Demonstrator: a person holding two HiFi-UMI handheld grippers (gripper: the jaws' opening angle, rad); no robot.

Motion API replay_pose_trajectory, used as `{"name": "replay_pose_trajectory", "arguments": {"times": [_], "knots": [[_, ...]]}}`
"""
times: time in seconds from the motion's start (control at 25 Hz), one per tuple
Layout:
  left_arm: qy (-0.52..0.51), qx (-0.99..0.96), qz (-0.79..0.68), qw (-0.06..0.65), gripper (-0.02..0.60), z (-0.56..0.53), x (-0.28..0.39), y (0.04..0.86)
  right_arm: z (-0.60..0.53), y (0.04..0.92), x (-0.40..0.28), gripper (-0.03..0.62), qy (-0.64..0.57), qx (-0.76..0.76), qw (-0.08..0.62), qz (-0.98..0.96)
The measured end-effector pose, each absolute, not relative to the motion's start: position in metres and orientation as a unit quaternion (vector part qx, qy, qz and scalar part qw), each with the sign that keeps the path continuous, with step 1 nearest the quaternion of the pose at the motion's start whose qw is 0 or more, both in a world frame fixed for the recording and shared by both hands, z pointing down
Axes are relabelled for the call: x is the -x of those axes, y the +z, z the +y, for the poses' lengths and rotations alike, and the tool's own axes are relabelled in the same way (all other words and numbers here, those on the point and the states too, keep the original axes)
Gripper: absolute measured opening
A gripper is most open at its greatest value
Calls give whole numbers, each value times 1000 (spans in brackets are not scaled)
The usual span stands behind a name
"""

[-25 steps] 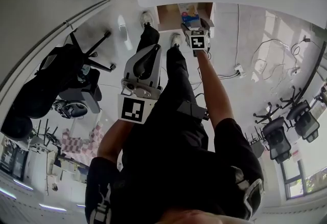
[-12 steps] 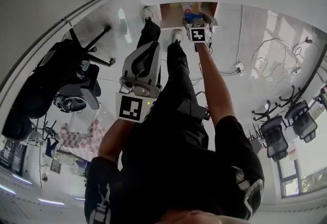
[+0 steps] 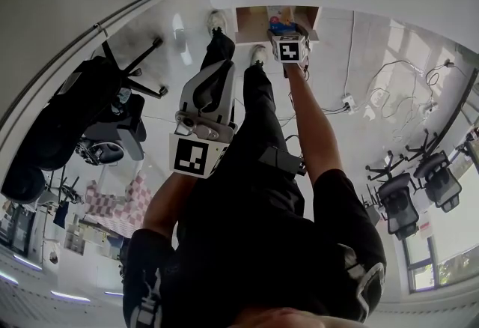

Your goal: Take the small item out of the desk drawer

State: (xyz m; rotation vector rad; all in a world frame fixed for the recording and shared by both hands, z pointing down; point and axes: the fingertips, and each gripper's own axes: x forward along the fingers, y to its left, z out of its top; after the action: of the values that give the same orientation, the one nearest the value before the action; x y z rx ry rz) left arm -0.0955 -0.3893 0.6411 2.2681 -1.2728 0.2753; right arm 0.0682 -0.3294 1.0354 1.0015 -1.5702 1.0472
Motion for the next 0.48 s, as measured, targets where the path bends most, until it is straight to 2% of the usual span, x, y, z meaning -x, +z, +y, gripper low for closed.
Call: {"name": "replay_pose_trajectory", "arguments": {"times": [0.48], "knots": [[78,-841,-479,240,9,-372,87,602,-323,972,-65,399,432,-416,436,-670]]}}
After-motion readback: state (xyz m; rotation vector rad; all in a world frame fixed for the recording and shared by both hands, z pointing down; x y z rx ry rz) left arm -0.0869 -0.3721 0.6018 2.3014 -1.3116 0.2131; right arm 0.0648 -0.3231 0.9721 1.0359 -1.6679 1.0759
